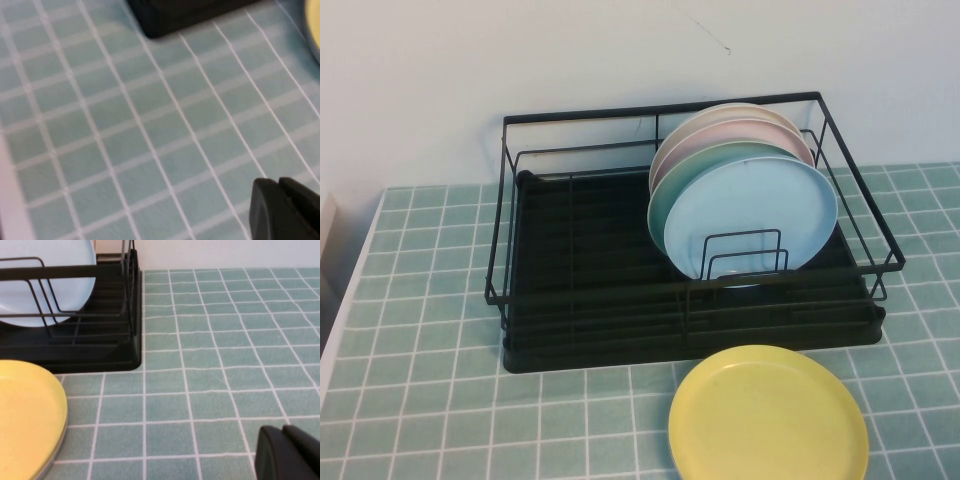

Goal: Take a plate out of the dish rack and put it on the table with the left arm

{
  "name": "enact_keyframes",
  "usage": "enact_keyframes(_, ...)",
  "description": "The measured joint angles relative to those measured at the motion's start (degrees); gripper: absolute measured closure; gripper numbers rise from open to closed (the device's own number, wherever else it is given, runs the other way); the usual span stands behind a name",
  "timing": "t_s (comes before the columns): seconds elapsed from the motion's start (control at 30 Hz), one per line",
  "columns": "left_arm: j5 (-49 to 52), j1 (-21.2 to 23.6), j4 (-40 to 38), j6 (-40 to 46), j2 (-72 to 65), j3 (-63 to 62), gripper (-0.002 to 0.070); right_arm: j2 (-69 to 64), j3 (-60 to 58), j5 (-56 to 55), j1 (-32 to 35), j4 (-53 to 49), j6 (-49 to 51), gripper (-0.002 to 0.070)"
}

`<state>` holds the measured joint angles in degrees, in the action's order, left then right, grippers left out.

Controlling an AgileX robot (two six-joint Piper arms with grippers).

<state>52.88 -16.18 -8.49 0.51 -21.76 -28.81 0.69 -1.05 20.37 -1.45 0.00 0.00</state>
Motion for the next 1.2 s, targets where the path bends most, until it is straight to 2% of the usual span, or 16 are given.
enact_keyframes(0.13, -5.28, 6.3, 2.56, 0.0, 3.88, 0.0, 0.0676, 0.0, 0.0, 0.0, 0.0, 0.0, 0.0, 0.0678)
enact_keyframes(0.23, -9.87, 9.08, 5.36, 0.0, 4.41, 0.0, 0.0676, 0.0, 0.0, 0.0, 0.0, 0.0, 0.0, 0.0678)
enact_keyframes(0.5, -24.75, 10.58, 10.36, 0.2, 6.55, 5.97, 0.0677, 0.0, 0.0, 0.0, 0.0, 0.0, 0.0, 0.0678)
enact_keyframes(0.7, -37.06, 10.81, 11.88, 0.2, 14.92, 19.84, 0.0677, 0.0, 0.0, 0.0, 0.0, 0.0, 0.0, 0.0678)
enact_keyframes(0.9, -38.27, 10.92, 11.31, 0.2, 22.07, 29.86, 0.0677, 0.0, 0.0, 0.0, 0.0, 0.0, 0.0, 0.0678)
enact_keyframes(1.2, -34.67, 11.0, 10.16, 1.82, 22.37, 29.91, 0.0677, 0.0, 0.0, 0.0, 0.0, 0.0, 0.0, 0.0678)
